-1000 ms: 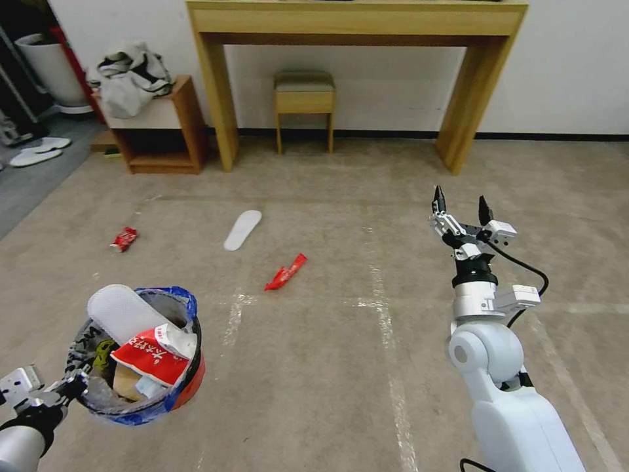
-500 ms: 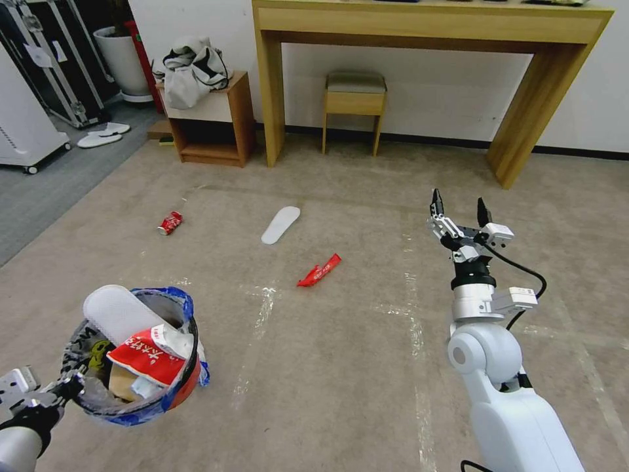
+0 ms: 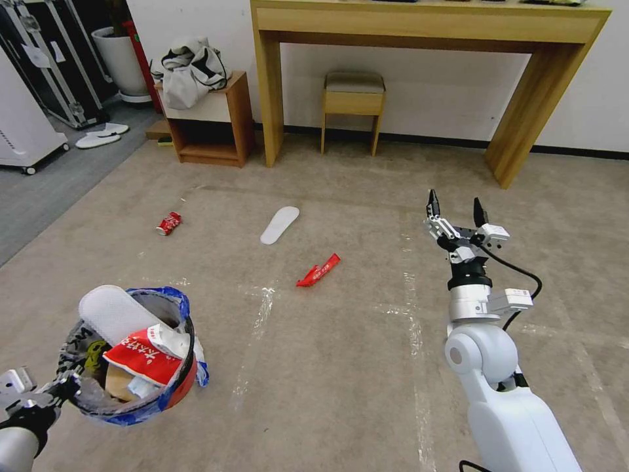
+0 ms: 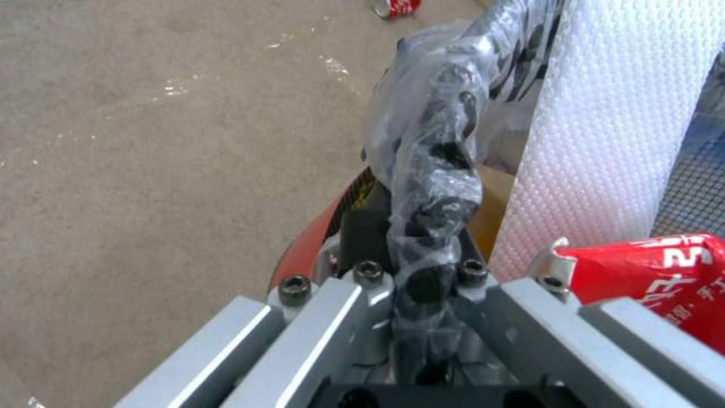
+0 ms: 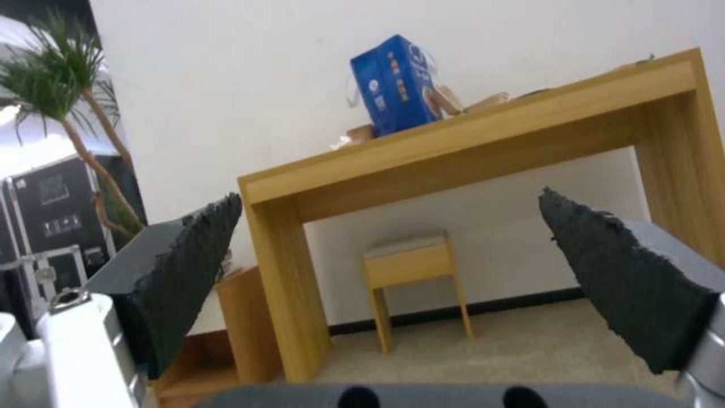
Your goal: Pick up the trash bin and place the garbage on the floor into it.
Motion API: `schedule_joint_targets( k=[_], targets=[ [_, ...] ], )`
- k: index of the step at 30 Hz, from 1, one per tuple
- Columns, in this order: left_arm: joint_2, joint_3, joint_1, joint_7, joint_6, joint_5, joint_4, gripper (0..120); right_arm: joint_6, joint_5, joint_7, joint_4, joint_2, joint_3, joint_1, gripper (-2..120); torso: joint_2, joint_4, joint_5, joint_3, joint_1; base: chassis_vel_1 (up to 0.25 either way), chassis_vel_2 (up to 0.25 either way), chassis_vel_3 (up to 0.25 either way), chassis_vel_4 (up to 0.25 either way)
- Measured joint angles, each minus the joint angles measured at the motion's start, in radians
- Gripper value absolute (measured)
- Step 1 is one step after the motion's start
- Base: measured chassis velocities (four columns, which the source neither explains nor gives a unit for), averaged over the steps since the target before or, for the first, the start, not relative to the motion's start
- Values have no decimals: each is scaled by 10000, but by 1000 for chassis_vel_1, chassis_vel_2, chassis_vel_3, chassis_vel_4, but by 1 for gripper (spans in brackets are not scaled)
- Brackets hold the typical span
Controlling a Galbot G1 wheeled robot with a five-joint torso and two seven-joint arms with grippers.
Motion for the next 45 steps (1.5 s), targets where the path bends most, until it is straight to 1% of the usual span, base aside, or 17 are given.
schedule_joint_targets(
  k=[6,24,45],
  targets=[
    [53,-33,-97,-40,-2,-72,44,0,103,-111,-279,-159,0,75,-13,100,0,-1,0,0,0,0,0,0,0],
    [139,-70,-187,-64,-2,-119,197,0,160,-154,-328,-330,89,35,47,100,1,0,0,-1,0,0,0,0,0],
    [134,-73,-196,-44,-29,-119,299,0,174,-223,-470,-394,139,43,-25,100,1,0,0,-2,-2,-6,6,9,-7]
  ],
)
